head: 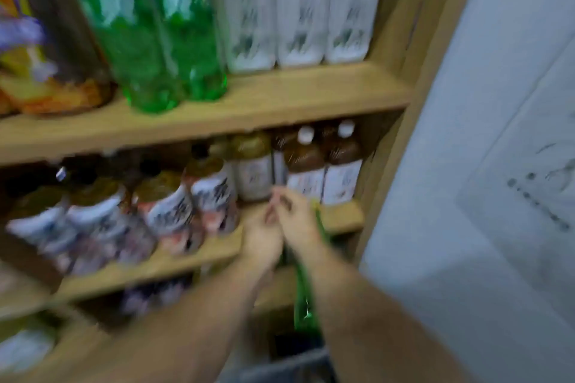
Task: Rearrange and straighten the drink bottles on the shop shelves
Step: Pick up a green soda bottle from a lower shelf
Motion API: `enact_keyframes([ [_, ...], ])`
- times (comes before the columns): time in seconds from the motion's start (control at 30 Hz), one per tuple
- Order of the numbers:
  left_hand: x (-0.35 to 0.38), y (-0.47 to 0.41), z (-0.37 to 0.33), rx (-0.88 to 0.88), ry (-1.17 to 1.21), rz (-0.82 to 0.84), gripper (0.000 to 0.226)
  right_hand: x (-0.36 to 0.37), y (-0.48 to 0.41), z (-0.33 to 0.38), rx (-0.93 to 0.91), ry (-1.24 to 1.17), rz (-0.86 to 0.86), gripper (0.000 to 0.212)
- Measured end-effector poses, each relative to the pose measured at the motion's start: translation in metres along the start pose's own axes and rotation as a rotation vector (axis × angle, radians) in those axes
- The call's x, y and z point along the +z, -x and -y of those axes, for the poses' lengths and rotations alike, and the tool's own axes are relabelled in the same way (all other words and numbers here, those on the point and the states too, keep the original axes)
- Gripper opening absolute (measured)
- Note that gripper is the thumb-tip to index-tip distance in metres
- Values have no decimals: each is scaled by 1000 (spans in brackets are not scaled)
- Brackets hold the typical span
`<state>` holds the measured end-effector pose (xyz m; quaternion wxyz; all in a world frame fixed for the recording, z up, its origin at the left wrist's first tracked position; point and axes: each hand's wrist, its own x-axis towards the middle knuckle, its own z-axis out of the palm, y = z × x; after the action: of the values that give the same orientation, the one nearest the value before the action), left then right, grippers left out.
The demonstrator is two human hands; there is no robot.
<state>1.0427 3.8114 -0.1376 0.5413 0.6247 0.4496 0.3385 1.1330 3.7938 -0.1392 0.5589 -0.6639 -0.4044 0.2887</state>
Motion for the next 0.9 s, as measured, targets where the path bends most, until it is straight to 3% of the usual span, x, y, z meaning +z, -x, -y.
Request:
enact_keyframes([
  [0.1,23,-21,42,-15,-56,100,35,-19,-4,-65,108,-129,-13,25],
  [0.23,25,-14,112,-38,-303,224,19,-68,12,-131,109,148,-86,25],
  [0.33,29,10,138,46,-332,283,19,-99,41,-165,88,163,-193,19],
  [0.43,39,26,162,71,-355,378,21,-119,84,-205,226,152,-250,28],
  [0.57,49,21,198,17,-475,426,17,-129,124,-244,509,313,-116,27],
  [0.67,52,6,236,-74,-629,526,24,-125,135,-262,652,502,73,49],
  [0.9,69,-31,352,-198,-861,847,40,-103,118,-333,693,673,214,49],
])
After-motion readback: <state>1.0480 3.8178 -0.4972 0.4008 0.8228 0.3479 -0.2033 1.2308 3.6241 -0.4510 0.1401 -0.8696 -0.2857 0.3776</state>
